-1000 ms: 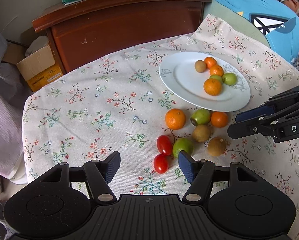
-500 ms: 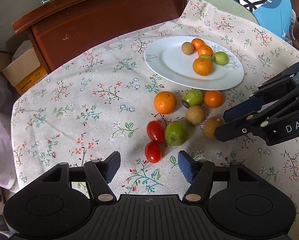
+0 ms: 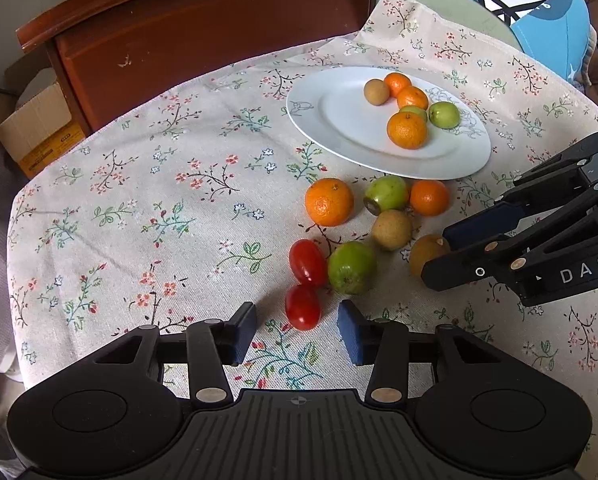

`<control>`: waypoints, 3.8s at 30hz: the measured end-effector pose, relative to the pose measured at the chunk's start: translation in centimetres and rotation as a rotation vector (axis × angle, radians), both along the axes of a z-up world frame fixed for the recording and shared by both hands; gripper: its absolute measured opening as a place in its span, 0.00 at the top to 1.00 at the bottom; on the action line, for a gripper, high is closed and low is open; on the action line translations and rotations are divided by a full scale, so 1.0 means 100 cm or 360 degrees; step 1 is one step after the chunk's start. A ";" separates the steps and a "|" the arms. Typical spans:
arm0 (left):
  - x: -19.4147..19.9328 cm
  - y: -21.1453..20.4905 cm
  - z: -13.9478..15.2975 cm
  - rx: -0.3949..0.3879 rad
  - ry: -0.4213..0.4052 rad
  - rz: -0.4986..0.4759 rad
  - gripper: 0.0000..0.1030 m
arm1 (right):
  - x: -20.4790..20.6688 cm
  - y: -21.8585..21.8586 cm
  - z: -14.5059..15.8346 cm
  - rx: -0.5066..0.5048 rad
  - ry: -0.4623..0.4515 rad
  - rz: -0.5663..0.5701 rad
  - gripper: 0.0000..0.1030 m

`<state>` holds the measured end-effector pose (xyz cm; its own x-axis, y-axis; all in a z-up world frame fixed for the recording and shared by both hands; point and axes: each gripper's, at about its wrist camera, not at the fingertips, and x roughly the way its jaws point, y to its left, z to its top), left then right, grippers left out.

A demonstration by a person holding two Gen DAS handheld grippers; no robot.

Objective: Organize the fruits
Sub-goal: 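Move both grippers back to the fruit cluster, then grasp a red cherry tomato with the left gripper while the right gripper grasps a kiwi, then carry the tomato and kiwi onto the plate and open both grippers, then move both grippers back to the fruit cluster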

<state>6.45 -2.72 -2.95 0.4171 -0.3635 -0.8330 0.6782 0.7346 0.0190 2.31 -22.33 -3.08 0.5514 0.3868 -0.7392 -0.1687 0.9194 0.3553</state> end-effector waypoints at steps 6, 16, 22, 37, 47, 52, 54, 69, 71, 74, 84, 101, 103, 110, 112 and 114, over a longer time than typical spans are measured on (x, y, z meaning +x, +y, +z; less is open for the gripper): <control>-0.001 -0.001 0.000 -0.0032 0.0018 -0.0018 0.69 | 0.001 0.003 -0.001 -0.0009 -0.0006 0.0017 0.66; 0.004 0.004 0.003 -0.0107 0.0096 0.0048 0.84 | 0.001 0.004 0.000 0.0003 -0.0020 0.0029 0.72; 0.001 0.006 0.013 -0.0113 0.0065 0.0052 0.84 | -0.002 0.002 0.008 0.0038 -0.0051 0.0037 0.72; 0.014 -0.002 0.050 -0.0316 -0.0082 0.0163 0.84 | 0.003 -0.034 0.042 0.0099 -0.0237 -0.0176 0.72; 0.025 -0.035 0.058 -0.0430 -0.0105 0.0170 0.84 | 0.011 -0.072 0.053 0.0113 -0.0325 -0.0439 0.72; 0.030 -0.050 0.052 -0.0464 -0.0071 0.0161 0.84 | 0.018 -0.078 0.050 0.0106 -0.0332 -0.0504 0.72; 0.032 -0.056 0.050 -0.0454 -0.0075 0.0160 0.84 | 0.022 -0.080 0.048 0.0130 -0.0320 -0.0525 0.72; 0.049 -0.084 0.027 -0.0454 -0.0031 0.0197 0.80 | 0.044 -0.088 0.029 0.0179 -0.0236 -0.0631 0.70; 0.050 -0.085 0.028 -0.0442 -0.0042 0.0228 0.76 | 0.045 -0.089 0.028 0.0179 -0.0238 -0.0657 0.68; 0.050 -0.084 0.033 -0.0463 -0.0044 0.0235 0.70 | 0.045 -0.091 0.030 0.0193 -0.0251 -0.0675 0.67; 0.048 -0.051 0.066 -0.0483 -0.0138 0.0402 0.35 | 0.036 -0.086 0.045 0.0184 -0.0327 -0.0625 0.65; 0.013 0.003 0.072 -0.0308 -0.0083 0.0457 0.34 | -0.006 -0.065 0.045 0.0189 -0.0277 -0.0499 0.64; 0.007 0.004 0.070 -0.0269 -0.0096 0.0413 0.34 | -0.011 -0.061 0.042 0.0189 -0.0258 -0.0485 0.64; -0.006 0.007 0.055 -0.0211 -0.0068 0.0326 0.34 | -0.024 -0.046 0.030 0.0182 -0.0196 -0.0444 0.64; -0.009 0.006 0.050 -0.0198 -0.0068 0.0306 0.34 | -0.025 -0.042 0.025 0.0183 -0.0174 -0.0426 0.64; -0.013 0.003 0.047 -0.0174 -0.0085 0.0250 0.34 | -0.025 -0.036 0.019 0.0167 -0.0148 -0.0389 0.64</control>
<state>5.11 -2.40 1.75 0.5185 -0.3774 -0.7673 0.5551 0.8311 -0.0336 -0.15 -25.97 -1.16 0.7011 0.3058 -0.6441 0.0172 0.8958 0.4441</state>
